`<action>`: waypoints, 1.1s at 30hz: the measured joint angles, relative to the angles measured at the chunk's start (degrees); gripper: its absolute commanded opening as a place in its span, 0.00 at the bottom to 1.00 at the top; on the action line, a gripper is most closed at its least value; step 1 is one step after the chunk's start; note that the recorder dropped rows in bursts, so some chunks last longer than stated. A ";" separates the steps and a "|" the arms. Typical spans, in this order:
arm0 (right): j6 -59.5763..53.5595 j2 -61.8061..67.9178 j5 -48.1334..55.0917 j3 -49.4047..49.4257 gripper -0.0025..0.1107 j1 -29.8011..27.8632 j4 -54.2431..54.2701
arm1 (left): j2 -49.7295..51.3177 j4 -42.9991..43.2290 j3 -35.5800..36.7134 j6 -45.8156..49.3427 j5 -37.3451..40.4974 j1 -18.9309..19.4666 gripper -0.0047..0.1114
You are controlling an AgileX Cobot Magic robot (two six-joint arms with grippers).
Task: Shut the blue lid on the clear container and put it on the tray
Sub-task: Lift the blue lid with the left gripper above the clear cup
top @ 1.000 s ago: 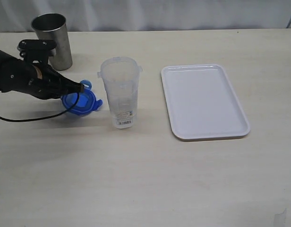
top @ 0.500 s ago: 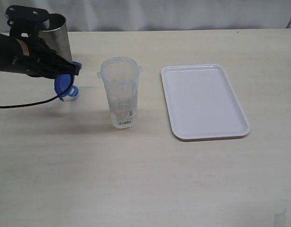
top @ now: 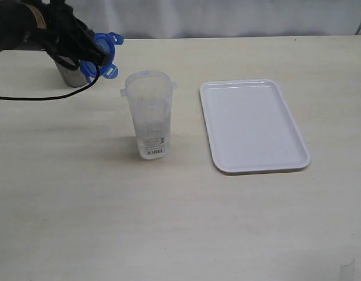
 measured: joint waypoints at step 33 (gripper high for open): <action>0.00 0.00 0.00 0.00 0.06 0.00 0.00 | -0.53 8.13 -8.29 37.77 11.10 -13.28 0.04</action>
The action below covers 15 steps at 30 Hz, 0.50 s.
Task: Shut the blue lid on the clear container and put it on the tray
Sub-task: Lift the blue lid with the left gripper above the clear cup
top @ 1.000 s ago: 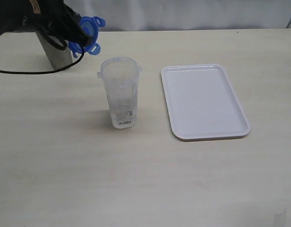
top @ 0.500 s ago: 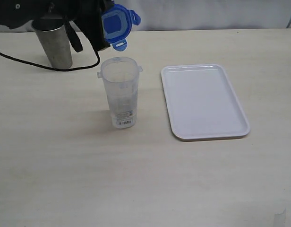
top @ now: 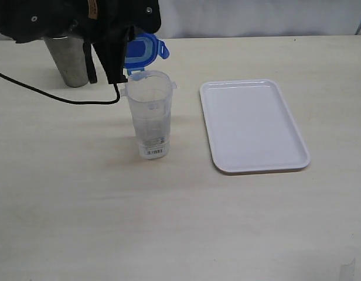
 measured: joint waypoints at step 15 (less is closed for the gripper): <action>0.00 0.00 0.00 0.00 0.06 0.00 0.00 | -5.90 -5.19 0.00 -0.76 3.61 0.00 0.04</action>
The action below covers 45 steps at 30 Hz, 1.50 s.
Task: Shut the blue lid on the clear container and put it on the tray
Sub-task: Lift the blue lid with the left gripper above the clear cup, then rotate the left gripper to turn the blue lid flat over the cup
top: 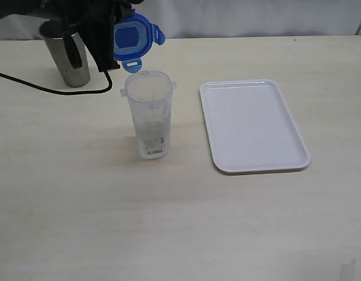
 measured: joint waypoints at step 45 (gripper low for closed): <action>0.00 0.00 0.00 0.00 0.06 0.00 0.00 | 2.43 3.85 0.00 -1.11 -3.48 -0.33 0.04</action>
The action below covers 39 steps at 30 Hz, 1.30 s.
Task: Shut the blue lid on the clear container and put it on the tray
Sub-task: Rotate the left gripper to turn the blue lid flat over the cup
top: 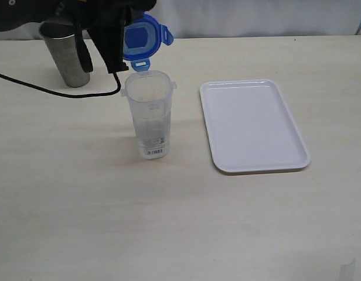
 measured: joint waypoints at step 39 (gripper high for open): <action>0.00 0.00 0.00 0.00 0.06 0.00 0.00 | 0.52 71.36 6.55 -65.90 15.08 -10.59 0.04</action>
